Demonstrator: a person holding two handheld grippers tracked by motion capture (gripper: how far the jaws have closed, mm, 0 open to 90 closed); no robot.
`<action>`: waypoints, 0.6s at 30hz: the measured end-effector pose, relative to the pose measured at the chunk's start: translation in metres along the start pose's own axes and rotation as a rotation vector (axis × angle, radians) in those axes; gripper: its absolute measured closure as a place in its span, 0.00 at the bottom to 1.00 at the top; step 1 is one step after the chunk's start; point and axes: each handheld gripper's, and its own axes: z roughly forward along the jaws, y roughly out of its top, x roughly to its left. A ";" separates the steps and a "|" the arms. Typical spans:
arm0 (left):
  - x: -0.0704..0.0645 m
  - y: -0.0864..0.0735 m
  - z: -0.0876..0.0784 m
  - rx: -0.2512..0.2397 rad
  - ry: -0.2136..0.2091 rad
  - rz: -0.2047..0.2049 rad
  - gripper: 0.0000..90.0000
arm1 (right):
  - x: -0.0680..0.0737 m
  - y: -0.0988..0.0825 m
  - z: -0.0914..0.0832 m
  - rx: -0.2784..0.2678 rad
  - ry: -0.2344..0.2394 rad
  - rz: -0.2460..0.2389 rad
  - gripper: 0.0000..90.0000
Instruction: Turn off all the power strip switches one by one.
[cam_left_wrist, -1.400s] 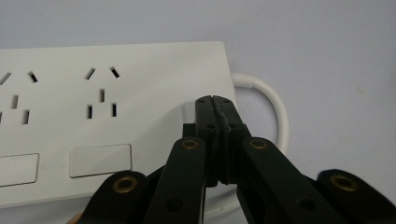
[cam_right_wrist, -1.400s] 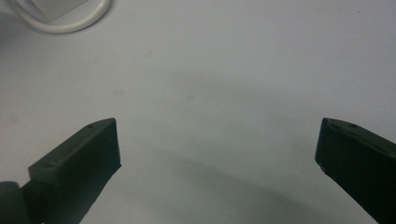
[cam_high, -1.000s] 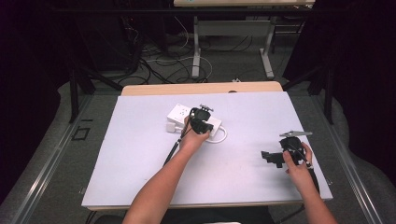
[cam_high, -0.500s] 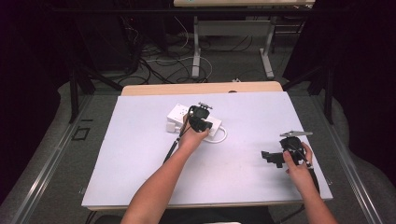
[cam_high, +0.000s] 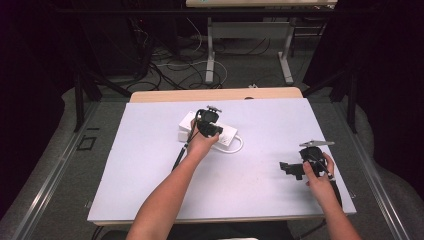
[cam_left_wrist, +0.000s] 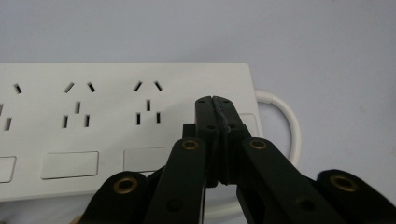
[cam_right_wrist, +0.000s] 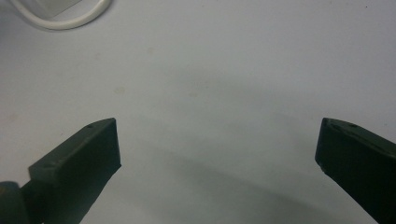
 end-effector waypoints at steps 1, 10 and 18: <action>0.002 0.000 -0.001 0.007 0.000 -0.002 1.00 | 0.000 0.000 0.000 0.003 0.000 0.006 0.00; 0.016 0.001 -0.004 0.009 0.018 -0.018 1.00 | 0.000 0.000 0.000 0.004 0.001 0.007 0.00; 0.023 0.001 -0.006 0.018 0.032 -0.029 1.00 | 0.000 0.000 0.000 0.005 -0.002 0.013 0.00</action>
